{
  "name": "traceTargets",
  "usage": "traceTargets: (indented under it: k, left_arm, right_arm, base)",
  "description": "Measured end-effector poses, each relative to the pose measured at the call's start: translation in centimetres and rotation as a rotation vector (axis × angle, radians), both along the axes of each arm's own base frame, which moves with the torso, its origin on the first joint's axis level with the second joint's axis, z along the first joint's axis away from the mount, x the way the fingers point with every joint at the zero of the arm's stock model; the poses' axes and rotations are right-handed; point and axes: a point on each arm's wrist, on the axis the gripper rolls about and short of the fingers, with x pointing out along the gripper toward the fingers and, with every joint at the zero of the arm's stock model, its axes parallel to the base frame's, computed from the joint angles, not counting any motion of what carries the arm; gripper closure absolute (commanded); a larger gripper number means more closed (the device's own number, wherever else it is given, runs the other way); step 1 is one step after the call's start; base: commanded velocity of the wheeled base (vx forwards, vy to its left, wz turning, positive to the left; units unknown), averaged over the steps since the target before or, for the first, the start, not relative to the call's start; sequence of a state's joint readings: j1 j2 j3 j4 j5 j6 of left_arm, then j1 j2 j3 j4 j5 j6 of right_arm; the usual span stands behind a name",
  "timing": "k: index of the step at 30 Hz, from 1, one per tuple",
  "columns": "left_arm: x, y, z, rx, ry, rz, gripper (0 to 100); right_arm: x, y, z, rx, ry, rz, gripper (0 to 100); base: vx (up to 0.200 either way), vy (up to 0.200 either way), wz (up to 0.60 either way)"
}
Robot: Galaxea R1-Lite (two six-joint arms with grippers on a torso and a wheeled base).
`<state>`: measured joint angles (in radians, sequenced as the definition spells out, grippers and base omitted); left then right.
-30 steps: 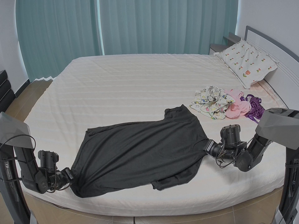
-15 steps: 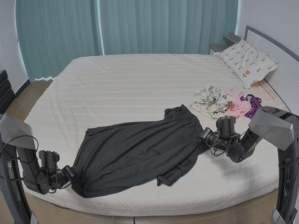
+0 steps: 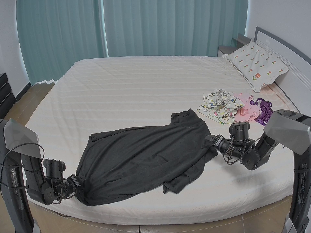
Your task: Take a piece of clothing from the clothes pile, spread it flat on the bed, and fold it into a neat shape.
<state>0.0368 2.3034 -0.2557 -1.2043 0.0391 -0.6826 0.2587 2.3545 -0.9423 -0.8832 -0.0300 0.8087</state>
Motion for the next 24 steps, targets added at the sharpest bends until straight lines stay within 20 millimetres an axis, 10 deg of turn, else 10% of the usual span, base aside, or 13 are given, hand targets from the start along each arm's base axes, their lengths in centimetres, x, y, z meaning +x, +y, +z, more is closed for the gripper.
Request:
traceTargets:
  k: [13, 24]
  left_arm:
    - [-0.2, -0.3, -0.2, 0.004, 0.005, -0.006, 0]
    - [-0.2, -0.3, -0.4, 0.005, -0.003, -0.004, 0]
  right_arm:
    - [-8.1, 5.6, -0.9, -0.056, 0.155, 0.222, 0]
    - [-10.4, 9.8, -2.0, -0.101, 0.205, 0.347, 0]
  base:
    - [0.000, 0.000, 0.00]
    - [0.000, 0.000, 0.00]
